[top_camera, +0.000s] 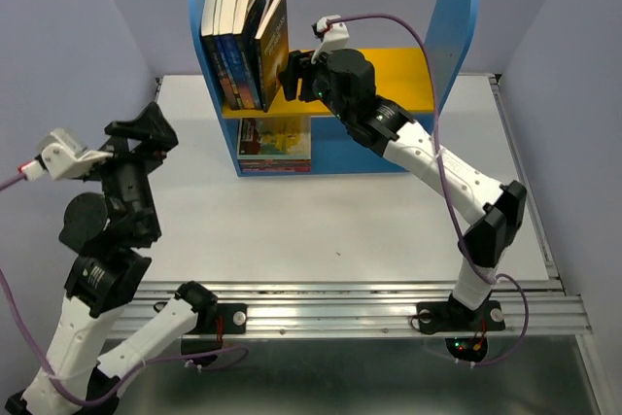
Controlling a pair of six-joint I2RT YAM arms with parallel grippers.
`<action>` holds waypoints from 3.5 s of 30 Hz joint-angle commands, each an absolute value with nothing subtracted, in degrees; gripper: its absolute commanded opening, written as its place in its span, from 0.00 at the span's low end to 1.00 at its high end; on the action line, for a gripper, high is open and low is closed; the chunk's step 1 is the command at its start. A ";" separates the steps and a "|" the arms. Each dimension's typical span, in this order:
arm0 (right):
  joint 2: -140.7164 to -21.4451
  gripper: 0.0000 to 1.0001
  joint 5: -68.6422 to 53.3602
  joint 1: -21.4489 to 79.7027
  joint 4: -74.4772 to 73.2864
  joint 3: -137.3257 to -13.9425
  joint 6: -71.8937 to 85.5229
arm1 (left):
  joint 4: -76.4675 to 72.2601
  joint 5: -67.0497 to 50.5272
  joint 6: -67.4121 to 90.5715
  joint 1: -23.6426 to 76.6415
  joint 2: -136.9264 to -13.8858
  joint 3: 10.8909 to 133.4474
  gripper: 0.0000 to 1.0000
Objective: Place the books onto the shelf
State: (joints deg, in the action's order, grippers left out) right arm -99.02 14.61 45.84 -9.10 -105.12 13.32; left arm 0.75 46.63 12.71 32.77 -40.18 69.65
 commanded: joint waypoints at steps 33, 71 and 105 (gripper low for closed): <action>-118.74 0.68 16.61 45.09 -5.89 -130.08 6.59 | 32.96 44.65 46.67 32.70 -17.93 52.47 0.99; -95.63 0.87 0.64 45.09 -7.73 -103.54 5.18 | 31.73 42.63 45.00 32.70 -18.10 51.86 0.99; -40.70 1.00 26.71 45.09 -25.66 -38.59 45.79 | 39.81 35.77 54.23 32.78 -25.14 47.46 0.99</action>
